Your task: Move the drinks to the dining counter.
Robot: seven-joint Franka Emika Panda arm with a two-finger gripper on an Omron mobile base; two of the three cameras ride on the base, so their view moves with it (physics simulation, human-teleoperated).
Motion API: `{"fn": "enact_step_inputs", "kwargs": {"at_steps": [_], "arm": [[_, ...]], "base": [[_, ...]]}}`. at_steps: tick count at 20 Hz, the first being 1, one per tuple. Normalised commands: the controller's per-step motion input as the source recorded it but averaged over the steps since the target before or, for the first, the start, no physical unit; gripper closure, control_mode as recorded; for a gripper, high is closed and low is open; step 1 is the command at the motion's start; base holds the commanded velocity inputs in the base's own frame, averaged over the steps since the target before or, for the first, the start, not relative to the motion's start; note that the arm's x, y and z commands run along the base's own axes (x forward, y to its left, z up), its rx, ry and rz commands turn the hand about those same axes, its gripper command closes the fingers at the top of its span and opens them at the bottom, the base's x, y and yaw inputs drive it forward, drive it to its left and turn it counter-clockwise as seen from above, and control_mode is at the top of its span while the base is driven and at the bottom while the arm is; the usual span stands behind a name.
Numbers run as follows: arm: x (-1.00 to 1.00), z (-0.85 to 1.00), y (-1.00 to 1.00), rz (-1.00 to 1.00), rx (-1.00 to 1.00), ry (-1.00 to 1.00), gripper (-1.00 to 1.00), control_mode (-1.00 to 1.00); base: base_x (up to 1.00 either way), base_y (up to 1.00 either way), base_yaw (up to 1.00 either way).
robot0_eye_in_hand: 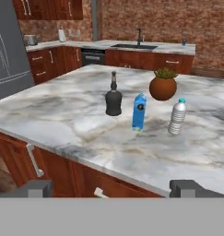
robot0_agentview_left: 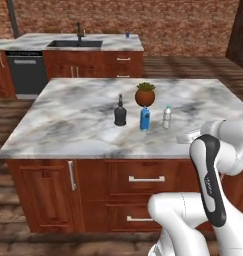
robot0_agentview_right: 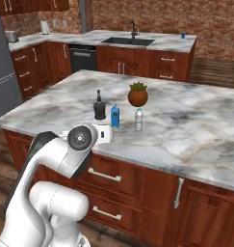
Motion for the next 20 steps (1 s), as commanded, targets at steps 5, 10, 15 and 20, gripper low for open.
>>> {"fn": "enact_step_inputs", "kwargs": {"at_steps": [5, 10, 15, 20], "arm": [[0.0, 0.0, 0.0, 0.0, 0.0, 0.0, -1.0, 1.0], [0.0, 0.0, 0.0, 0.0, 0.0, 0.0, -1.0, 1.0], [0.0, 0.0, 0.0, 0.0, 0.0, 0.0, -1.0, 1.0], [0.0, 0.0, 0.0, 0.0, 0.0, 0.0, -1.0, 1.0]], "base": [[0.64, 0.07, -0.33], [0.71, 0.38, -0.14], [0.59, 0.36, -0.07], [0.48, 0.3, -0.08]]}}
